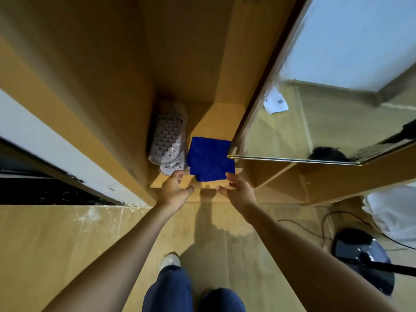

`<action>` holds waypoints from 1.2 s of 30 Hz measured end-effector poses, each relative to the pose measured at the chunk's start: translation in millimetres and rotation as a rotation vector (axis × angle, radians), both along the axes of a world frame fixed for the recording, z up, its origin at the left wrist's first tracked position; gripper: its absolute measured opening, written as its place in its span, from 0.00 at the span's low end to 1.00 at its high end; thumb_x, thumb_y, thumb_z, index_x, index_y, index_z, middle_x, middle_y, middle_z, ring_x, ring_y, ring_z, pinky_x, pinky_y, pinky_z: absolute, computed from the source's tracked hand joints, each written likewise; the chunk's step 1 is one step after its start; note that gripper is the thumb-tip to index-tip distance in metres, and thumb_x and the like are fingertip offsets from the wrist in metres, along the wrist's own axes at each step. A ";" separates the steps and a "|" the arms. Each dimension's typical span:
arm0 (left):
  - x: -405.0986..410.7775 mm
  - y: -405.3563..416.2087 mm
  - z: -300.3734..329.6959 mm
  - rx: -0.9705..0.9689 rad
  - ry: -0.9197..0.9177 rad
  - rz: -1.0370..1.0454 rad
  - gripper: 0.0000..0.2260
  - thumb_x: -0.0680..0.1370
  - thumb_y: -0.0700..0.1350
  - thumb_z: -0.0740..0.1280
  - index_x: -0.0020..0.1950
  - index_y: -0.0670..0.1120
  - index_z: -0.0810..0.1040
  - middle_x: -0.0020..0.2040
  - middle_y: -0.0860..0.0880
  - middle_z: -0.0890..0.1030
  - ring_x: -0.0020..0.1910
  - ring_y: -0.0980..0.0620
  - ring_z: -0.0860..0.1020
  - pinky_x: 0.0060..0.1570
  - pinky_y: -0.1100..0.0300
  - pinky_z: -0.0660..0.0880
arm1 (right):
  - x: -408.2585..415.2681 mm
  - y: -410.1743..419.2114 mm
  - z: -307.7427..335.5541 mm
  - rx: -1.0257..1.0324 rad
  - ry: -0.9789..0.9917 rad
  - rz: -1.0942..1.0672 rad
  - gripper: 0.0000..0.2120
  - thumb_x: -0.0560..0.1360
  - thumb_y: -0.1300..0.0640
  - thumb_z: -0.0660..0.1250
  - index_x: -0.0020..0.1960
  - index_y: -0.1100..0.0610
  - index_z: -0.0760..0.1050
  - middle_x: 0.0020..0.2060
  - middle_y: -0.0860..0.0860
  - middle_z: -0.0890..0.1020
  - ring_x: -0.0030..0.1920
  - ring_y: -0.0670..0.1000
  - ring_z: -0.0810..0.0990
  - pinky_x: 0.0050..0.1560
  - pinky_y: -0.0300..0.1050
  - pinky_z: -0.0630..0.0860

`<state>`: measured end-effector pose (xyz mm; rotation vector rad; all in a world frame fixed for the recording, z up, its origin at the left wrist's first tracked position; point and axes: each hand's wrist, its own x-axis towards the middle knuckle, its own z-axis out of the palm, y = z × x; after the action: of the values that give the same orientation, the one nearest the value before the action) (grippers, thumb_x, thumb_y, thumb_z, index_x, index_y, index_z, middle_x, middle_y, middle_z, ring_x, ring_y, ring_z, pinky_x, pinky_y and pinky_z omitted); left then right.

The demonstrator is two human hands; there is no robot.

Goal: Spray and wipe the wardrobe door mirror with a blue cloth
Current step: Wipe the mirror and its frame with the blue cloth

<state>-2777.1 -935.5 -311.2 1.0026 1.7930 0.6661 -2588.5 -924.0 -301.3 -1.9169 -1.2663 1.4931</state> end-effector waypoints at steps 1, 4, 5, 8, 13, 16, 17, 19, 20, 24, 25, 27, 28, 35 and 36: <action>1.5 6.9 -12.7 0.007 0.003 -0.002 0.23 0.74 0.40 0.72 0.67 0.42 0.70 0.65 0.46 0.75 0.64 0.48 0.72 0.55 0.60 0.68 | 2.4 6.0 -14.5 0.004 -0.003 -0.007 0.29 0.74 0.55 0.74 0.71 0.52 0.69 0.67 0.51 0.73 0.65 0.49 0.73 0.62 0.45 0.73; 10.0 27.0 -59.2 0.055 0.029 -0.024 0.24 0.74 0.40 0.72 0.68 0.42 0.70 0.65 0.45 0.75 0.64 0.47 0.73 0.55 0.61 0.68 | 11.5 26.3 -62.9 0.010 0.048 -0.080 0.29 0.73 0.56 0.75 0.71 0.51 0.69 0.67 0.50 0.74 0.63 0.48 0.73 0.59 0.43 0.73; 11.7 35.0 -75.1 0.076 0.036 -0.032 0.24 0.74 0.40 0.72 0.68 0.42 0.70 0.65 0.45 0.75 0.64 0.47 0.73 0.56 0.61 0.68 | 14.5 34.8 -77.3 0.024 0.069 -0.099 0.30 0.72 0.55 0.75 0.71 0.51 0.69 0.67 0.49 0.74 0.63 0.47 0.73 0.57 0.42 0.72; 16.6 56.0 -115.9 0.137 0.046 -0.046 0.24 0.74 0.40 0.72 0.69 0.42 0.69 0.66 0.44 0.75 0.65 0.46 0.73 0.59 0.58 0.70 | 21.8 59.5 -120.1 0.088 0.083 -0.084 0.33 0.70 0.52 0.77 0.71 0.48 0.68 0.69 0.48 0.72 0.67 0.48 0.71 0.61 0.43 0.71; 26.1 94.3 -166.0 0.318 0.208 -0.109 0.26 0.75 0.43 0.71 0.71 0.44 0.67 0.68 0.46 0.72 0.67 0.46 0.71 0.65 0.53 0.69 | 28.7 104.5 -181.6 0.196 0.083 -0.125 0.34 0.68 0.50 0.78 0.70 0.46 0.67 0.65 0.45 0.72 0.64 0.49 0.73 0.65 0.53 0.74; 31.8 115.4 -187.9 0.387 0.324 -0.131 0.26 0.76 0.45 0.69 0.72 0.43 0.65 0.70 0.45 0.70 0.68 0.46 0.69 0.65 0.55 0.67 | 27.8 125.0 -205.3 0.261 0.087 -0.165 0.33 0.69 0.54 0.78 0.69 0.46 0.68 0.62 0.45 0.72 0.59 0.49 0.73 0.62 0.51 0.76; 33.1 121.4 -194.4 0.393 0.360 -0.135 0.26 0.77 0.46 0.69 0.73 0.44 0.65 0.70 0.44 0.69 0.68 0.46 0.69 0.66 0.54 0.67 | 27.9 130.4 -213.2 0.281 0.065 -0.168 0.33 0.69 0.54 0.78 0.69 0.46 0.68 0.64 0.46 0.72 0.61 0.50 0.73 0.62 0.52 0.76; 34.9 131.7 -205.4 0.393 0.414 -0.144 0.27 0.77 0.46 0.68 0.73 0.44 0.64 0.71 0.44 0.68 0.69 0.45 0.67 0.68 0.53 0.66 | 29.3 138.6 -225.2 0.319 0.021 -0.171 0.32 0.69 0.53 0.77 0.69 0.46 0.68 0.67 0.47 0.73 0.63 0.53 0.73 0.62 0.53 0.76; 35.4 136.3 -209.1 0.395 0.422 -0.150 0.27 0.77 0.46 0.68 0.73 0.43 0.64 0.71 0.44 0.67 0.70 0.44 0.67 0.69 0.53 0.65 | 30.0 142.3 -229.4 0.331 0.007 -0.180 0.32 0.69 0.52 0.77 0.69 0.45 0.68 0.67 0.48 0.73 0.64 0.53 0.73 0.62 0.53 0.76; 41.1 147.6 -213.6 0.366 0.441 -0.174 0.28 0.78 0.49 0.66 0.74 0.42 0.61 0.73 0.42 0.63 0.72 0.42 0.63 0.70 0.50 0.62 | 30.9 154.2 -232.1 0.327 -0.040 -0.208 0.31 0.71 0.52 0.76 0.70 0.46 0.65 0.67 0.50 0.73 0.63 0.56 0.74 0.58 0.52 0.78; 42.8 149.8 -213.0 0.333 0.458 -0.188 0.29 0.78 0.50 0.66 0.75 0.42 0.60 0.73 0.41 0.62 0.72 0.41 0.61 0.70 0.50 0.62 | 29.6 157.4 -231.0 0.316 -0.057 -0.200 0.32 0.71 0.53 0.75 0.70 0.47 0.64 0.67 0.51 0.73 0.63 0.56 0.75 0.58 0.53 0.78; 45.8 152.8 -211.4 0.249 0.516 -0.225 0.31 0.79 0.53 0.64 0.76 0.43 0.56 0.74 0.39 0.58 0.73 0.38 0.58 0.70 0.49 0.61 | 26.2 163.4 -228.9 0.269 -0.125 -0.181 0.32 0.71 0.52 0.75 0.70 0.49 0.63 0.67 0.53 0.73 0.63 0.58 0.74 0.59 0.55 0.78; 47.1 153.6 -210.4 0.208 0.550 -0.242 0.32 0.79 0.55 0.63 0.76 0.43 0.54 0.75 0.38 0.57 0.73 0.37 0.57 0.70 0.48 0.60 | 24.4 166.2 -227.8 0.238 -0.160 -0.177 0.32 0.72 0.52 0.74 0.70 0.51 0.63 0.66 0.54 0.73 0.63 0.59 0.75 0.58 0.55 0.78; 44.2 163.4 -203.8 0.094 0.501 -0.138 0.37 0.75 0.54 0.68 0.77 0.44 0.53 0.73 0.39 0.62 0.72 0.38 0.59 0.69 0.50 0.61 | 21.3 182.0 -220.0 0.144 -0.233 -0.123 0.18 0.77 0.51 0.69 0.61 0.59 0.70 0.59 0.58 0.77 0.57 0.59 0.77 0.57 0.53 0.78; 44.1 164.5 -203.2 0.097 0.484 -0.122 0.36 0.76 0.52 0.68 0.76 0.43 0.54 0.72 0.39 0.63 0.72 0.38 0.60 0.69 0.50 0.62 | 22.2 183.2 -218.9 0.141 -0.246 -0.112 0.19 0.77 0.52 0.68 0.64 0.60 0.70 0.59 0.58 0.77 0.58 0.59 0.77 0.57 0.52 0.78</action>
<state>-2733.0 -770.9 -514.5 1.4171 2.1042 0.4613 -2566.3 -740.8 -520.2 -2.0864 -1.3035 1.1084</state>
